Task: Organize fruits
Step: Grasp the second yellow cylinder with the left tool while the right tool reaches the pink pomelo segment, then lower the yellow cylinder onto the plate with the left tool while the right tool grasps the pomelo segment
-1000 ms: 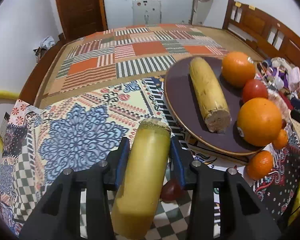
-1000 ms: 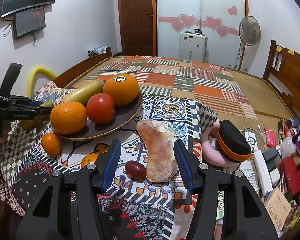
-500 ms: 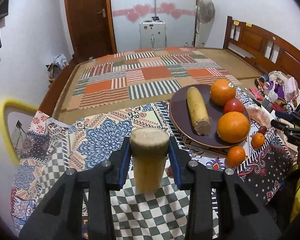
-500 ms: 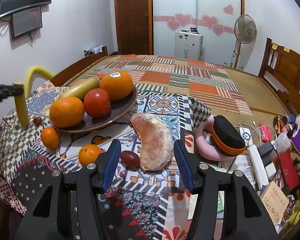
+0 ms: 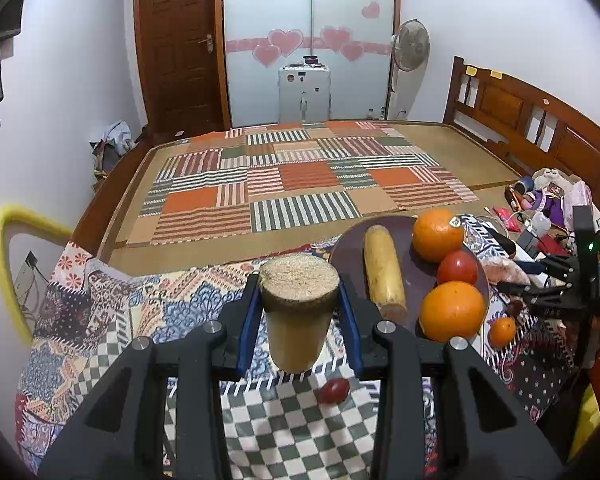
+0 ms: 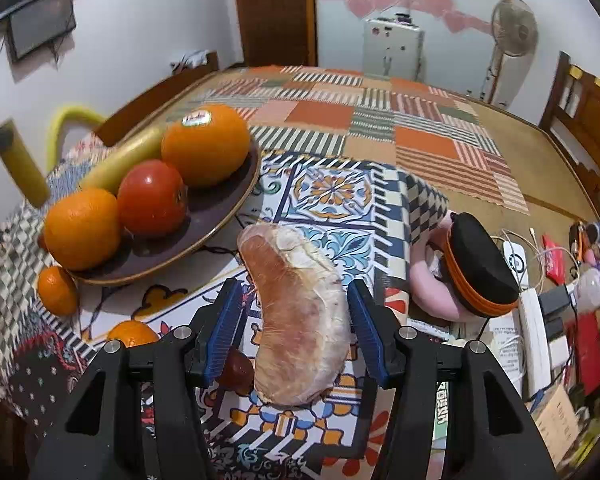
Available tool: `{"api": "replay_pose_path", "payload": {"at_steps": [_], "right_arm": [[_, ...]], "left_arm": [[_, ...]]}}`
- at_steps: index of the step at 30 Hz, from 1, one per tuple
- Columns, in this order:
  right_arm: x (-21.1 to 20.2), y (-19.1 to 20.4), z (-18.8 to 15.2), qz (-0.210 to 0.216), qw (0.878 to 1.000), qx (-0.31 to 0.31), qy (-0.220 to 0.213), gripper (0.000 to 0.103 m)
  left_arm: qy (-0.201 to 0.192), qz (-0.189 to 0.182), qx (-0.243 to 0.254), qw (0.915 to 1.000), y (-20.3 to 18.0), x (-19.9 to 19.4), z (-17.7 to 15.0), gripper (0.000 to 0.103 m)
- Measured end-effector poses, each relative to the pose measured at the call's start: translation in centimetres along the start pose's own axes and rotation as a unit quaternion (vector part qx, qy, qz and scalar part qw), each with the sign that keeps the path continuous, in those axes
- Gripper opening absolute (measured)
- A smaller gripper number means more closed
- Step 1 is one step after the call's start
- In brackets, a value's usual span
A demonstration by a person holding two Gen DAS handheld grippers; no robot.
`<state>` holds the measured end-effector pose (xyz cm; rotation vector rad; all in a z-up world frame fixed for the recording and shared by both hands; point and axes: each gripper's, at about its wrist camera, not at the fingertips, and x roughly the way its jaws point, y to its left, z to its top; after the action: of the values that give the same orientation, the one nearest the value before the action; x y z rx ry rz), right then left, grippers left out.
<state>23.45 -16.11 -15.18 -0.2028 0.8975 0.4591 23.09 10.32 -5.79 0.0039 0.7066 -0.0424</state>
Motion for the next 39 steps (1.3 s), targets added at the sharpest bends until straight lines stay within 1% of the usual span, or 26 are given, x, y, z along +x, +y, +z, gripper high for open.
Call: {"api": "replay_pose_path", "payload": {"at_steps": [2,5,8,13,16,19,22,25,27,30,32,36,39], "right_arm": [[0.0,0.5,0.0,-0.005,1.000,-0.015,0.001,0.054],[-0.2,0.4,0.0,-0.004,1.000,-0.015,0.001,0.053],[-0.5,0.0,0.0,-0.004,1.000,-0.010,-0.004,0.042],[-0.5,-0.2,0.2,0.004,1.000,-0.002,-0.008,0.038],[-0.8,-0.5,0.3,0.010,1.000,0.004,-0.020,0.034],[-1.1,-0.9,0.4,0.014,0.999,0.008,-0.029,0.031],[-1.3,-1.0,0.3,0.018,0.999,0.012,-0.039,0.027],[-1.5,-1.0,0.3,0.020,0.999,0.014,-0.045,0.025],[-1.5,-1.1,0.3,0.020,0.999,0.014,-0.047,0.024],[-1.9,-1.0,0.3,0.017,0.998,0.009,-0.053,0.023],[-2.3,-0.9,0.3,0.017,0.998,0.008,-0.059,0.022],[-2.6,-1.0,0.2,0.019,0.998,0.009,-0.066,0.022],[-3.0,-0.9,0.2,0.020,0.997,0.011,-0.072,0.022]], "left_arm": [[-0.002,-0.003,-0.002,1.0000,-0.2,0.4,0.6,0.036],[-0.006,-0.008,-0.007,0.9999,-0.4,0.8,1.5,0.036],[-0.013,-0.011,-0.010,0.9998,-0.9,1.3,2.5,0.036],[-0.018,-0.014,-0.004,0.9997,-2.3,2.9,3.8,0.036],[-0.022,-0.016,0.004,0.9996,-3.3,3.8,4.4,0.036],[-0.027,-0.010,0.020,0.9994,-4.5,4.9,4.9,0.036],[-0.041,-0.003,0.035,0.9985,-5.8,5.6,5.5,0.037],[-0.048,-0.003,0.039,0.9981,-6.5,6.4,5.5,0.037],[-0.042,-0.005,0.037,0.9984,-6.5,6.9,5.1,0.036],[-0.031,0.004,0.044,0.9985,-6.5,7.5,4.2,0.036],[-0.017,-0.003,0.042,0.9990,-6.0,7.7,3.6,0.037],[-0.009,-0.023,0.041,0.9989,-6.0,6.8,2.4,0.037],[-0.011,-0.024,0.051,0.9983,-6.3,6.1,1.7,0.037]]}}
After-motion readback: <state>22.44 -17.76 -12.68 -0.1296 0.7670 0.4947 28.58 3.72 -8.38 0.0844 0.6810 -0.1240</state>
